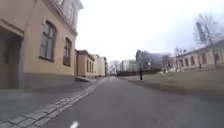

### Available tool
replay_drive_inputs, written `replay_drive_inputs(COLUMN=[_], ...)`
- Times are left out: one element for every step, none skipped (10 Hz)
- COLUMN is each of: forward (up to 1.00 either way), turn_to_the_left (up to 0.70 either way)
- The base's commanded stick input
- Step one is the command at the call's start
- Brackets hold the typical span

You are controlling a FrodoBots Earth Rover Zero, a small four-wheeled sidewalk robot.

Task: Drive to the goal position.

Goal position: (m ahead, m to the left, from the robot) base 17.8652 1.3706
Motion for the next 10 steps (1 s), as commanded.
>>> replay_drive_inputs(forward=[1.00,1.00,1.00,1.00,1.00,1.00,1.00,1.00,1.00,1.00], turn_to_the_left=[0.00,0.00,0.00,0.00,0.00,0.00,0.00,0.00,0.00,0.00])
